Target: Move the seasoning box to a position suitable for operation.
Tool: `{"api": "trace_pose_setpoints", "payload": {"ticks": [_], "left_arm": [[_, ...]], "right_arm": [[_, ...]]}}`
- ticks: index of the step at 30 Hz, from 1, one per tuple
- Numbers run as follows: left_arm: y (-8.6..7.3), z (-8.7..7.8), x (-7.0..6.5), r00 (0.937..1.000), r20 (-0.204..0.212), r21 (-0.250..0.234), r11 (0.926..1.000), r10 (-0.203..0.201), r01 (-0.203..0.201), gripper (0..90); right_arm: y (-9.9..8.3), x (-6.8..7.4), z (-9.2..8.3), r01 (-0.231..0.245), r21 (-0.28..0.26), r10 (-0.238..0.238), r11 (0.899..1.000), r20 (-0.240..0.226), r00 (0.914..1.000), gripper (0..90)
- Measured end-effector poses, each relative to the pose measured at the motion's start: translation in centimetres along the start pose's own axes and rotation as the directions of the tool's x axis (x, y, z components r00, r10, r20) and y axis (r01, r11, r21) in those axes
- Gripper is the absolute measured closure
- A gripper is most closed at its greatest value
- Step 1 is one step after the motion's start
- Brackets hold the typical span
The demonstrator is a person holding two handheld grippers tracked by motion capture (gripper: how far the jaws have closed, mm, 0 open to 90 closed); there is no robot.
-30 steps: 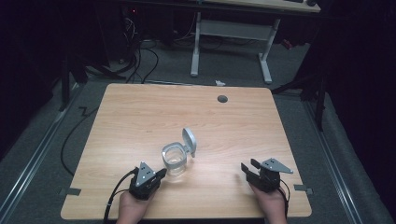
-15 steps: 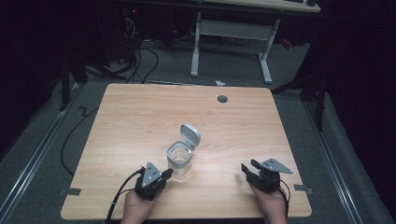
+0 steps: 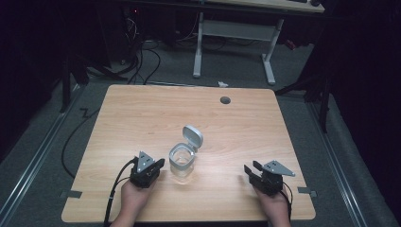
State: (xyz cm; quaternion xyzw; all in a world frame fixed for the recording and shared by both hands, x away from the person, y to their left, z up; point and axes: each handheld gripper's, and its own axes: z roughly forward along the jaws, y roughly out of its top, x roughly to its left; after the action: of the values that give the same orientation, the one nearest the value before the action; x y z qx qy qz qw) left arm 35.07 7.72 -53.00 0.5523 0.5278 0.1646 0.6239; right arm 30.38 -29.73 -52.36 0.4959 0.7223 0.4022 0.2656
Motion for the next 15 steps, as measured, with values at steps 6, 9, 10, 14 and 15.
{"api": "trace_pose_setpoints", "payload": {"ticks": [6,9,10,14,15], "left_arm": [[-0.2,0.2,-0.9,0.9995,0.032,0.006,1.0000,0.005,-0.005,90.0],[-0.5,-0.1,-1.4,0.9991,0.041,0.007,0.9999,0.013,-0.013,90.0],[-0.5,-0.2,-1.6,0.9989,0.044,0.004,0.9999,0.016,-0.016,90.0],[-0.7,-0.8,-2.4,0.9972,0.072,0.004,0.9998,0.019,-0.019,90.0],[-0.7,-0.9,-2.5,0.9968,0.078,0.008,0.9998,0.017,-0.018,90.0]], "right_arm": [[0.0,0.0,0.0,0.012,0.001,-0.012,1.000,-0.002,0.9999,54.1],[0.1,0.1,-0.1,0.013,0.006,-0.013,1.000,0.007,0.9999,55.6],[0.2,0.1,-0.1,0.008,0.009,-0.008,1.000,0.011,0.9999,55.7],[0.2,0.0,0.0,-0.014,0.025,0.014,1.000,0.015,0.9998,58.9],[0.2,0.0,0.0,-0.016,0.026,0.016,1.000,0.014,0.9998,59.5]]}}
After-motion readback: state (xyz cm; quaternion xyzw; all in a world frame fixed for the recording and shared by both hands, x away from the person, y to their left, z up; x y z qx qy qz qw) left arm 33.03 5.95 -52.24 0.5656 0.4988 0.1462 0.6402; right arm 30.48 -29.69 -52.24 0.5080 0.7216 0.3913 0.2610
